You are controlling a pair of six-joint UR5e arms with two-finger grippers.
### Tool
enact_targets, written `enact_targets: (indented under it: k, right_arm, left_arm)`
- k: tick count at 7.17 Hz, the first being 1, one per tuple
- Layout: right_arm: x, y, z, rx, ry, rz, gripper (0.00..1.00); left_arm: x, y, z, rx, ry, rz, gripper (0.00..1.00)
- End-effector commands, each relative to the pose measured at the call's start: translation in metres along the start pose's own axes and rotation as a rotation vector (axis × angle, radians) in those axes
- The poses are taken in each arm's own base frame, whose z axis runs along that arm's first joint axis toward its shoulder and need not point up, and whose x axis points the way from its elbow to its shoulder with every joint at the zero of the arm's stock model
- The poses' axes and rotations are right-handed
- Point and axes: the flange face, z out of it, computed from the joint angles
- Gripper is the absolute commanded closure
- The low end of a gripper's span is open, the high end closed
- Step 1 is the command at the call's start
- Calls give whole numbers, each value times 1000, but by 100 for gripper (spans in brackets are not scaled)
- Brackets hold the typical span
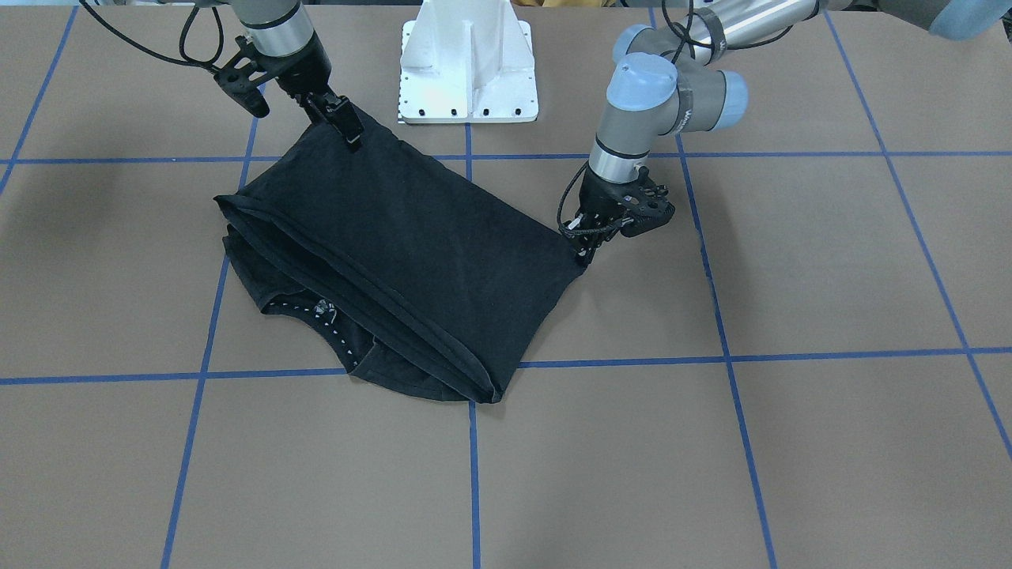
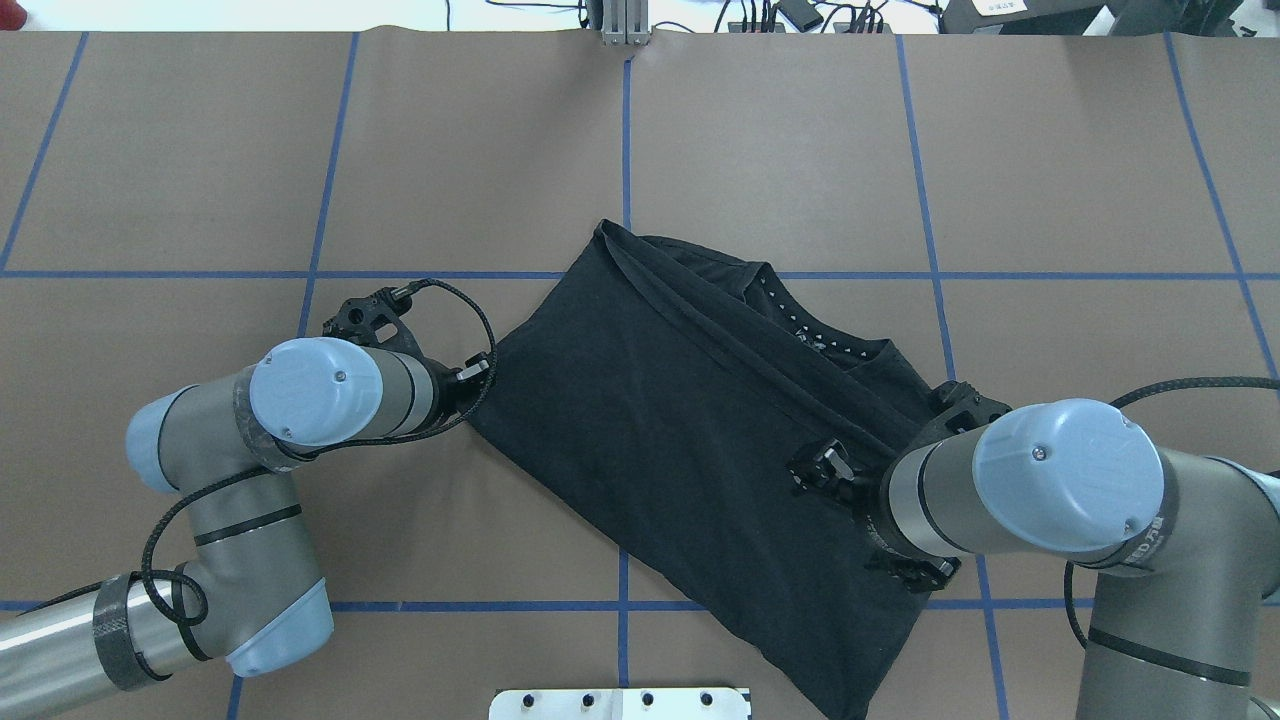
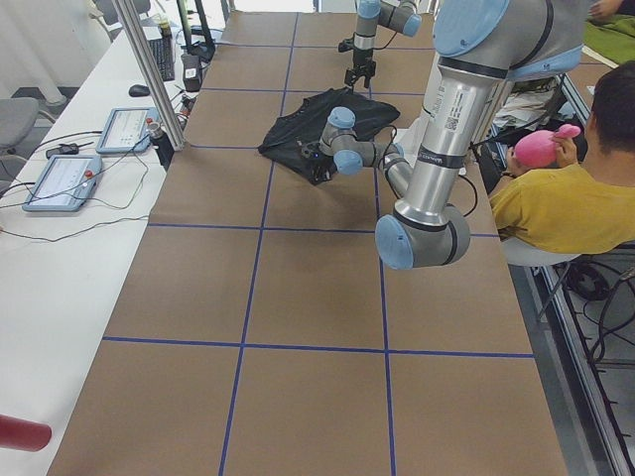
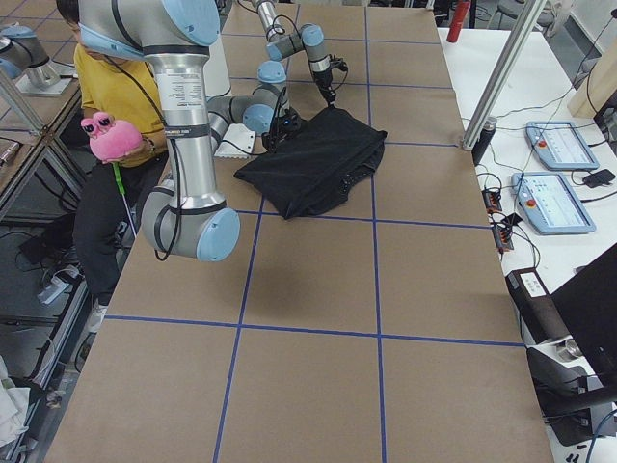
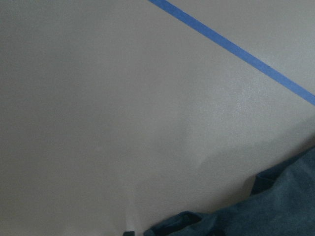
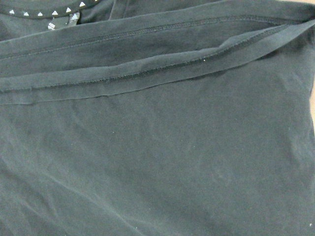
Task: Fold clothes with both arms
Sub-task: 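Grasp the shirt's other side with the left gripper while the right gripper holds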
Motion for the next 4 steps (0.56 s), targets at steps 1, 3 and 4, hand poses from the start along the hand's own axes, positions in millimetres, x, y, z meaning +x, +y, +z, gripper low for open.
enact_targets:
  k: [1,3,4]
  right_arm:
    - [-2,-2,-3,2,-7,3,0]
    - [-7,-5,-10,3,-26,8,0]
    - [-7,-6,-11,3,-27,10,0]
  left_arm:
    - [10,-16,-20,15,34,-6,100]
    - [12,-73,-33,91,38,109,100]
    - [12,-105,-34,131,35,124,100]
